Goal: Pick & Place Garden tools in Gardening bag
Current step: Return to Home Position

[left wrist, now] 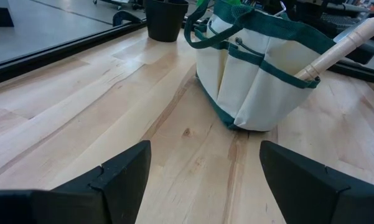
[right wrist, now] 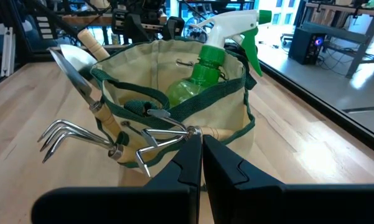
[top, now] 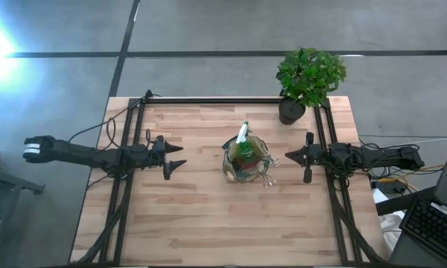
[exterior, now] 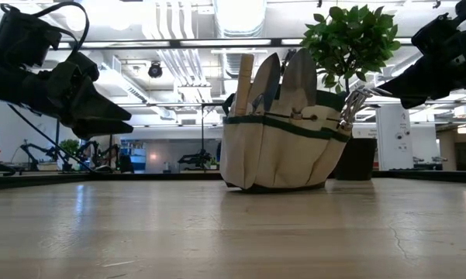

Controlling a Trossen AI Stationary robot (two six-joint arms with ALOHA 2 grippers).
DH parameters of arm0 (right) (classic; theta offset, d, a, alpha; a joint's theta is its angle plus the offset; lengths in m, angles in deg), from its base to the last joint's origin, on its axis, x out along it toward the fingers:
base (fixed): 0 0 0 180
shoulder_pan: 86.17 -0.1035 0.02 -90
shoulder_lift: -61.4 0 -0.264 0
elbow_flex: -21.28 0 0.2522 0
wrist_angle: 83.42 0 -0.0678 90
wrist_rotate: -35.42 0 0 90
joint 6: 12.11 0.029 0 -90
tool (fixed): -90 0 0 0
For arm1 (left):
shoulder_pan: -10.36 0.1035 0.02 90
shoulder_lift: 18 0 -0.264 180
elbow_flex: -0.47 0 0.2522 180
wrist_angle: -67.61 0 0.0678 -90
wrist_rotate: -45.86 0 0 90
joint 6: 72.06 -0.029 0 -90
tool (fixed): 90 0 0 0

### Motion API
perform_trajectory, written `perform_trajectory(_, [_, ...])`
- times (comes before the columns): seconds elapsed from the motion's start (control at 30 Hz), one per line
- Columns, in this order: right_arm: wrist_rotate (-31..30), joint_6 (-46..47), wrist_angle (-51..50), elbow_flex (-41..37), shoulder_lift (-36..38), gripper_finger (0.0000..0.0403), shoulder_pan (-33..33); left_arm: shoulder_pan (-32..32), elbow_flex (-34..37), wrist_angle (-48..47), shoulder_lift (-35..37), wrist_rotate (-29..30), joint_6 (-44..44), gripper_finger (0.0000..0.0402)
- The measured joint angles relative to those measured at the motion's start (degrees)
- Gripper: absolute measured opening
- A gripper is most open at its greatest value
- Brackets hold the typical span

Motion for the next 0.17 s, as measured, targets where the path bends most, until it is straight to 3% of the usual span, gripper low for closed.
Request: perform_trajectory(0.17, [0.0, 0.0, 0.0, 0.0, 0.0, 0.0009, 0.0, 0.0, 0.0, 0.0, 0.0, 0.0, 0.0, 0.0303])
